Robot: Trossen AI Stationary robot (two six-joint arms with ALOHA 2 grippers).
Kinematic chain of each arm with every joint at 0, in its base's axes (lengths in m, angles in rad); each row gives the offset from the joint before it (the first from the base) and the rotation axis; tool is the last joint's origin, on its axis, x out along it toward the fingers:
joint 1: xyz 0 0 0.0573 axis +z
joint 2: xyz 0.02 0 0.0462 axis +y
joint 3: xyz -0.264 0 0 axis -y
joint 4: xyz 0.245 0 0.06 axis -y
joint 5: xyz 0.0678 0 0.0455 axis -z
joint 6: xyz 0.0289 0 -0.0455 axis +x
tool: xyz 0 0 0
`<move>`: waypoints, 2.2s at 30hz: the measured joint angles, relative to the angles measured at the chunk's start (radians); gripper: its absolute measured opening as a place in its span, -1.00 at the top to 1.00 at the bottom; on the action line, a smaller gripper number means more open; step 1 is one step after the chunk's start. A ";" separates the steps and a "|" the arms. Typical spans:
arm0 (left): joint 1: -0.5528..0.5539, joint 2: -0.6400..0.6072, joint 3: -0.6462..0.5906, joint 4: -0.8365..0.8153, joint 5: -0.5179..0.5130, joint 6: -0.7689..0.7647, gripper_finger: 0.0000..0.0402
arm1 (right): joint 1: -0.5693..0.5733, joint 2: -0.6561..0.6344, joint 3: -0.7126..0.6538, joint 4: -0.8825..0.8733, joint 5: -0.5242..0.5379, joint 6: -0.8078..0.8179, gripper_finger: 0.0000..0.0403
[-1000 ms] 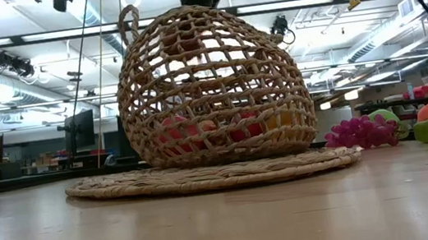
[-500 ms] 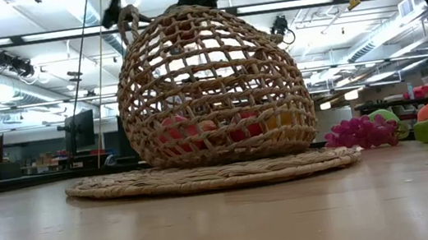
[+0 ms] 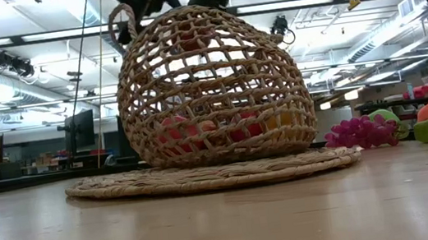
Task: Build produce basket
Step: Put the pomegranate into the brown basket, then put the red apple into the brown basket
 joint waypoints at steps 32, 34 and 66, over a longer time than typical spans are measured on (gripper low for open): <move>0.029 -0.185 -0.002 0.030 -0.017 0.091 -0.78 | -0.040 -0.230 0.004 -0.294 -0.055 0.092 -0.96; 0.027 -0.222 -0.002 0.082 -0.051 0.126 -0.78 | -0.043 -0.249 0.004 -0.353 -0.059 0.118 -0.95; -0.042 -0.432 -0.002 0.069 -0.309 0.310 -0.78 | 0.612 -0.648 -1.268 -0.026 -0.113 0.983 -0.98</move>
